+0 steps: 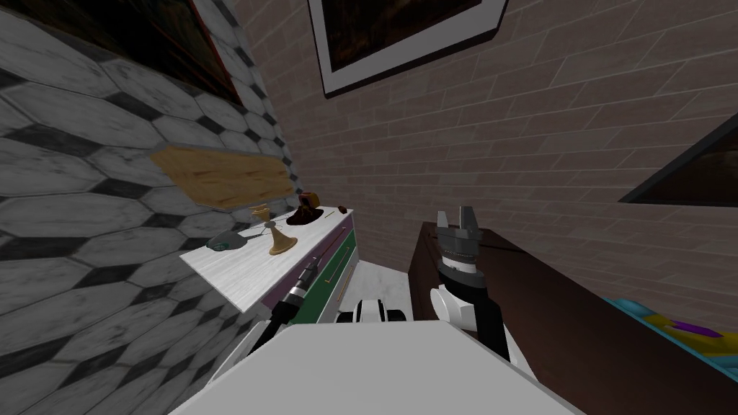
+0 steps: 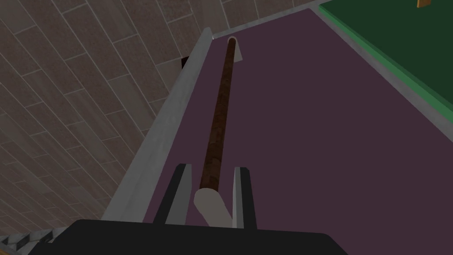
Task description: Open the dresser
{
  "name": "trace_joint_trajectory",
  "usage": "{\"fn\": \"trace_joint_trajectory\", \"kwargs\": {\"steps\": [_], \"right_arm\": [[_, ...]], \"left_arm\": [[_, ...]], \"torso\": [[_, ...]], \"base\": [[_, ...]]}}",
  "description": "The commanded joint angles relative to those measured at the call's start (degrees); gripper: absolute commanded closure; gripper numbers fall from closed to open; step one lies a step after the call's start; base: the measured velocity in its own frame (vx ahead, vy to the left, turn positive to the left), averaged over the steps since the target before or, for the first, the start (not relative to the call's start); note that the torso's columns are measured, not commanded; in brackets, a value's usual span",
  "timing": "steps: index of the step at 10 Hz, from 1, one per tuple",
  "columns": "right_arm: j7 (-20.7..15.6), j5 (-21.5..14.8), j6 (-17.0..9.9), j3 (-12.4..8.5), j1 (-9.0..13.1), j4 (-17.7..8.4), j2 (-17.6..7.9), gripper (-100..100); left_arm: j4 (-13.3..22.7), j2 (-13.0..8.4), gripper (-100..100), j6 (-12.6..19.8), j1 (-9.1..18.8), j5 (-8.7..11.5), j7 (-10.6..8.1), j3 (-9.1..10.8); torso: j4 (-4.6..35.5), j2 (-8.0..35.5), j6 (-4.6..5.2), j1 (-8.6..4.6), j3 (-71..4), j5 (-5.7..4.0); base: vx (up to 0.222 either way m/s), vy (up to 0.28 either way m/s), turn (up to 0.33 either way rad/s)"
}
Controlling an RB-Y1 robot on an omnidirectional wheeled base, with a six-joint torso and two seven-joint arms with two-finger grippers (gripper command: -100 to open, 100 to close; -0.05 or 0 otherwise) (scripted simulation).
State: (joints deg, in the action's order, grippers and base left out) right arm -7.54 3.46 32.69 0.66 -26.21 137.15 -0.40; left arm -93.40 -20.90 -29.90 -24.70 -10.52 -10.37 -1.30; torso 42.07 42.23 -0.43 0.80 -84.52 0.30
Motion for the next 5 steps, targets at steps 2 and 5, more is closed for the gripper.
{"fn": "trace_joint_trajectory", "kwargs": {"steps": [2,5], "right_arm": [[0.0,0.0,0.0,0.0,0.0,0.0,0.0,0],[0.0,0.0,0.0,0.0,0.0,0.0,0.0,0]], "left_arm": [[5.4,0.1,100,0.4,1.5,0.1,0.14,0.32],[8.3,2.6,100,0.4,7.0,0.9,2.43,-0.04]], "torso": [[-0.3,-0.4,-0.08,0.04,-0.3,0.07],[-0.2,-0.1,0.10,0.15,-0.1,0.18]], "base": [[0.011,-0.005,0.007],[-0.084,0.018,0.047]]}}
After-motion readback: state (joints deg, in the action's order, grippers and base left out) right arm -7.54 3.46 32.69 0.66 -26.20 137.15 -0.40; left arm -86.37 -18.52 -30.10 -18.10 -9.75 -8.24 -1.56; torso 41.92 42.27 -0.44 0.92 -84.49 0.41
